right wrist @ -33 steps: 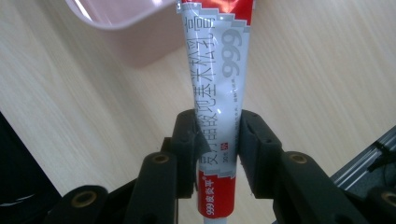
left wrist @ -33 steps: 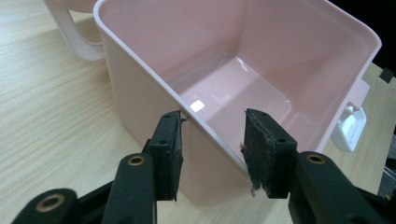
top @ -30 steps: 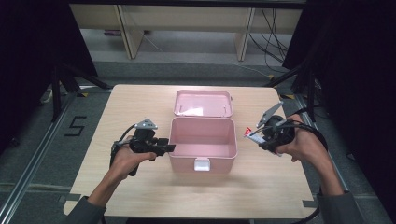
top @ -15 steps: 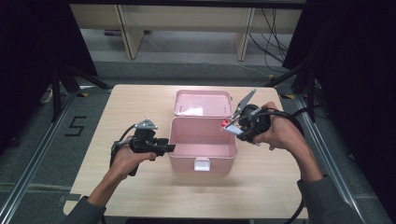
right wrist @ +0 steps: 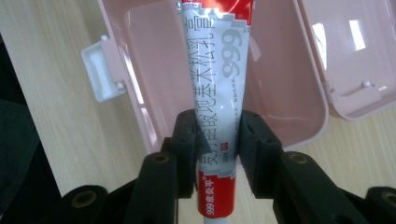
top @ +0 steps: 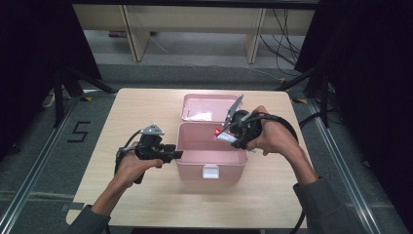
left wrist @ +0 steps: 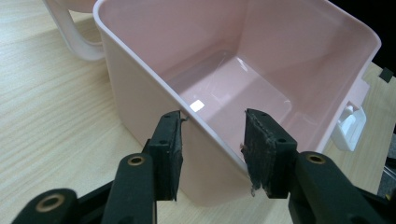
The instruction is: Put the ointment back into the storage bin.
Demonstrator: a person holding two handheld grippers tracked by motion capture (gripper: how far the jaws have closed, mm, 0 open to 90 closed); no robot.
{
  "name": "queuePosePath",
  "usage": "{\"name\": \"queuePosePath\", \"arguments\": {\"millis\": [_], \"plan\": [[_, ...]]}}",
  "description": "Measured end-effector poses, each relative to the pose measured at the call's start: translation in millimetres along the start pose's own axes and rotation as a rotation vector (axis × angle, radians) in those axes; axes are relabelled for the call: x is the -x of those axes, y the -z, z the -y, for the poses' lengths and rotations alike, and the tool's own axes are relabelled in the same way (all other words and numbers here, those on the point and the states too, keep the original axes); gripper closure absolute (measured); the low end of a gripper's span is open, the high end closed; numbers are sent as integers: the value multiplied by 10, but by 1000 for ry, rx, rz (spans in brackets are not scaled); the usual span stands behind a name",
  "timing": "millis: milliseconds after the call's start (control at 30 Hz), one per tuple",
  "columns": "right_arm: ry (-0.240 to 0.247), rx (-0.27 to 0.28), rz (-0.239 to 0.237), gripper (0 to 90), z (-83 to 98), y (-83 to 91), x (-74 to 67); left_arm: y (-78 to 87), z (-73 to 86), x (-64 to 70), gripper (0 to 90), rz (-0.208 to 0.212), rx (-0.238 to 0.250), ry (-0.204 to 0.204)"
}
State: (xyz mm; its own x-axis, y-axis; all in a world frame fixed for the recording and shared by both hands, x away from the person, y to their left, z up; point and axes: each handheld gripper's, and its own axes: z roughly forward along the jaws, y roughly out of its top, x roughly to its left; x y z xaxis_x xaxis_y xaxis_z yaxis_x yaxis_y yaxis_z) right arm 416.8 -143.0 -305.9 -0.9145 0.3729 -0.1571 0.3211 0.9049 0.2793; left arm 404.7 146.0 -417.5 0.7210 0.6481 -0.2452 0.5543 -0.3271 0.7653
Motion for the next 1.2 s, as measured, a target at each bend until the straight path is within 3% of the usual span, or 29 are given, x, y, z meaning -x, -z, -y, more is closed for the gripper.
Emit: {"name": "queuePosePath", "arguments": {"millis": [67, 167, 233, 500, 600, 667, 733, 833, 867, 933, 967, 1067, 1200], "plan": [[0, -4, -8, 696, -42, -21, -26, 0, 0, -1, 570, 0, 1, 1], [64, -34, 9, 696, -121, -92, -39, 0, 0, -2, 569, 0, 0, -1], [79, -53, -2, 696, -162, -134, -60, -1, 0, -3, 569, 1, 1, 0], [137, -65, -22, 696, -253, -309, -97, -1, 0, -4, 568, 2, 1, -1], [138, -76, -35, 696, -253, -372, -103, -3, 0, -4, 568, 3, 4, 1], [108, -96, -42, 695, -253, -406, -123, -4, -1, -10, 567, 10, 0, 2], [140, -95, -46, 696, -248, -464, -103, -4, -2, -10, 566, 10, 0, 2], [103, -115, -57, 695, -244, -498, -126, -4, -2, -10, 566, 10, 0, 1], [125, -117, -57, 695, -247, -514, -116, -4, -2, -9, 566, 10, 0, 1], [120, -121, -63, 696, -238, -541, -120, -4, -1, -9, 566, 10, 0, 1], [149, -115, -61, 696, -233, -564, -106, -3, -1, -9, 566, 9, 0, 0], [136, -123, -61, 696, -229, -582, -125, -4, -1, -8, 566, 9, 0, 1], [154, -126, -72, 697, -218, -617, -111, -3, -1, -5, 567, 3, 1, 1]]}}
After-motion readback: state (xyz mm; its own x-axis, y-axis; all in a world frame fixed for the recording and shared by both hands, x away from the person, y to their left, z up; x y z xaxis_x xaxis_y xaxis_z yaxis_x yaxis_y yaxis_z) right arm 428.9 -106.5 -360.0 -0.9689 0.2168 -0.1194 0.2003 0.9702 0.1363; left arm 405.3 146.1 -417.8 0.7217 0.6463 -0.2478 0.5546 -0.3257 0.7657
